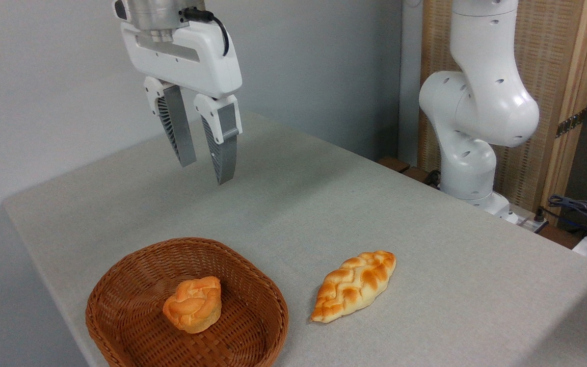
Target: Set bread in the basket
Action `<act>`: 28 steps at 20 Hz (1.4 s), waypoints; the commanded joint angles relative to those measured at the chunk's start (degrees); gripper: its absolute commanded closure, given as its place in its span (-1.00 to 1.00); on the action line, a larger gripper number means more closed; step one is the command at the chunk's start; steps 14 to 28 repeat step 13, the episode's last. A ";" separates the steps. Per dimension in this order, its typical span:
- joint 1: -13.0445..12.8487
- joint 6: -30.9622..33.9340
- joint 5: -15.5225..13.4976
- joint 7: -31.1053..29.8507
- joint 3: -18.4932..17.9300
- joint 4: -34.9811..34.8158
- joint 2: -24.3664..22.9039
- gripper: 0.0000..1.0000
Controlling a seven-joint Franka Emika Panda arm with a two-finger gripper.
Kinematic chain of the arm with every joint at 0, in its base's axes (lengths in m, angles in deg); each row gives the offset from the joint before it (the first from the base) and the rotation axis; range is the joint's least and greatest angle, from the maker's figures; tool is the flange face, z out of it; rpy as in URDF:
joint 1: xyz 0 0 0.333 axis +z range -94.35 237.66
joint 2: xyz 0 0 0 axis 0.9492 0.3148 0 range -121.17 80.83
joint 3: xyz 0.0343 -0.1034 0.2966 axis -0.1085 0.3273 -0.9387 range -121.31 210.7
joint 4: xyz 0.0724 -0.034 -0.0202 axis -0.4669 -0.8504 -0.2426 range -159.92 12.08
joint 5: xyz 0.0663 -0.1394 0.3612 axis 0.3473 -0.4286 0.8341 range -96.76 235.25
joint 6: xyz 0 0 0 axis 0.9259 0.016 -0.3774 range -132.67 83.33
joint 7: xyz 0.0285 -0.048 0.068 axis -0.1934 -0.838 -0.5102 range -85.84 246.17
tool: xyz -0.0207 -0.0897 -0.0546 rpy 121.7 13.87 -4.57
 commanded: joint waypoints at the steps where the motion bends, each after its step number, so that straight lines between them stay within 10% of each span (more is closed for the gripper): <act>1: 0.30 0.52 -0.71 0.63 0.11 -4.30 -3.06 -1.00; 28: -0.75 0.52 -0.53 4.68 -2.18 -4.21 -2.71 -1.00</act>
